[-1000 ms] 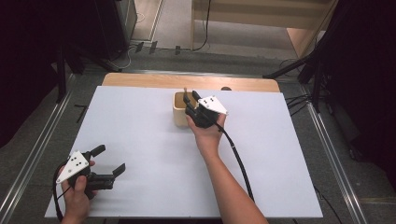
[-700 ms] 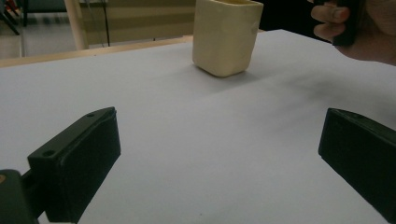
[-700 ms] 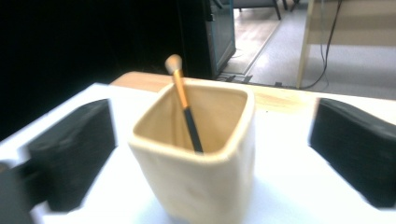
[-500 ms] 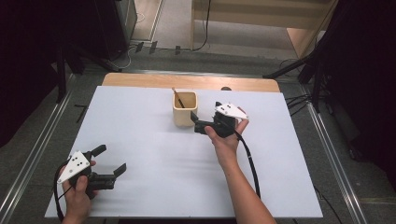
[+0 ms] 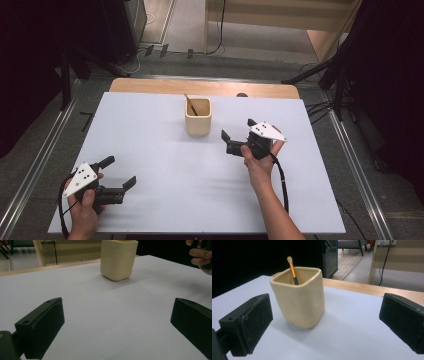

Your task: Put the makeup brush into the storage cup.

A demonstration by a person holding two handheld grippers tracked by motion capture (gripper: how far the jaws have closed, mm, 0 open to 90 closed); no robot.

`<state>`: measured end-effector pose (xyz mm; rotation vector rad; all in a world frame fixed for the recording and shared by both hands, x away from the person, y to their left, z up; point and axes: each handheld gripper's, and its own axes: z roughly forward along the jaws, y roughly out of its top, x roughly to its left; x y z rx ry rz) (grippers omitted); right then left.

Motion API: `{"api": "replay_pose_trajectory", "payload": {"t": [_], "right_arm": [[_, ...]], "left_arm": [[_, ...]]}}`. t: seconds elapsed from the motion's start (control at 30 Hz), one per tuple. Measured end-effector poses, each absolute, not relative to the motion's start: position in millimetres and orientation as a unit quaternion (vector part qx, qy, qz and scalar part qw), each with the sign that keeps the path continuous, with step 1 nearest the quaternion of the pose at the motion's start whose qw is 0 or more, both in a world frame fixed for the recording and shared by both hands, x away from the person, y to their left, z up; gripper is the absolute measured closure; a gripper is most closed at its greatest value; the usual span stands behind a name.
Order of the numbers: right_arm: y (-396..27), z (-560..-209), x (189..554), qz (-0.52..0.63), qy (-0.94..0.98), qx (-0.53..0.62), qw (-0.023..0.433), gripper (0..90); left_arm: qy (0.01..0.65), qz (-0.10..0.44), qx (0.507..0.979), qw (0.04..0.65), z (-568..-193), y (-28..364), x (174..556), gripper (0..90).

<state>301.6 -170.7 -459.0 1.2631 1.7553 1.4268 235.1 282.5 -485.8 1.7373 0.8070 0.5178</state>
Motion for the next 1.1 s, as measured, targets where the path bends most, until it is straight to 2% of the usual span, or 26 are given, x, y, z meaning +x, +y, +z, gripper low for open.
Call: {"api": "replay_pose_trajectory", "payload": {"t": [1.1], "right_arm": [[-245.1, -483.2, 238.5, 0.499, 0.646, 0.497, 0.293, 0.0]], "left_arm": [[0.342, 0.224, 0.732, 0.545, -486.9, 283.4, 235.2, 0.0]]}}
